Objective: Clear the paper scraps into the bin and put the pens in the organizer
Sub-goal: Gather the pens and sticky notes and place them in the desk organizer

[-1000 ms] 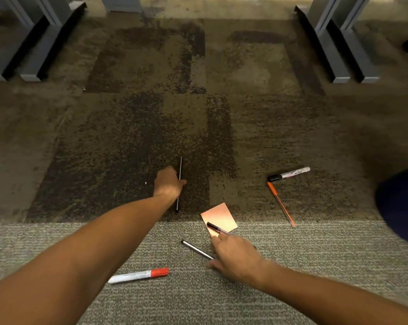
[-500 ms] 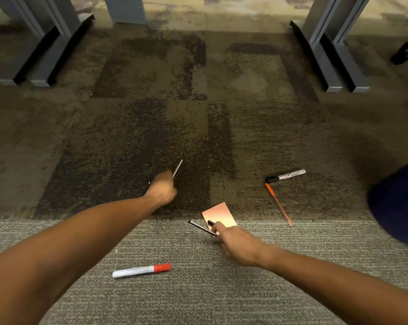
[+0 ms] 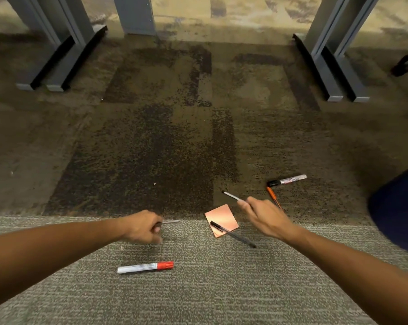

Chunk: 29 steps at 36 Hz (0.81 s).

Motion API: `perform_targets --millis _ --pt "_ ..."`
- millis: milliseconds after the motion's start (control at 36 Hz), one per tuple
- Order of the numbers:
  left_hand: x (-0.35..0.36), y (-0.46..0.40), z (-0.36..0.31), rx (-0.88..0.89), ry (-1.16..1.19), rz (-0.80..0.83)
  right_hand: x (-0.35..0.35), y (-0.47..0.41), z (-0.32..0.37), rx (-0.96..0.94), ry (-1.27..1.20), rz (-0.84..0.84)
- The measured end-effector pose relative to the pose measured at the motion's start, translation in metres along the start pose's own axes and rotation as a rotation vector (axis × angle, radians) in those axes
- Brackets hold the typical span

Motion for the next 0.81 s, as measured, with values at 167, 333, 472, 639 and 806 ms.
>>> perform_targets --millis 167,333,472,639,806 --pt "0.037 0.012 0.015 0.005 0.084 0.116 -0.015 -0.018 -0.047 0.104 0.009 -0.056" --pt "0.058 0.025 0.019 0.088 -0.082 0.147 -0.026 -0.033 -0.097 0.217 -0.001 -0.094" --pt "0.063 0.033 0.017 0.159 -0.201 0.081 -0.026 -0.032 -0.121 0.326 -0.034 -0.136" --pt "0.068 0.031 0.016 0.213 -0.234 0.037 -0.016 -0.03 -0.138 0.41 0.048 -0.074" --pt "0.068 0.029 0.016 0.264 -0.249 0.01 -0.039 -0.047 -0.139 0.377 0.116 -0.152"
Point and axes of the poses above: each hand's wrist, its own y-axis away from the middle knuckle, its own x-axis out of the palm, z = x × y, the point moved 10 cm from there along -y, towards the middle knuckle, and after that the axes turned 3 degrees about y, right-handed, at the moved point
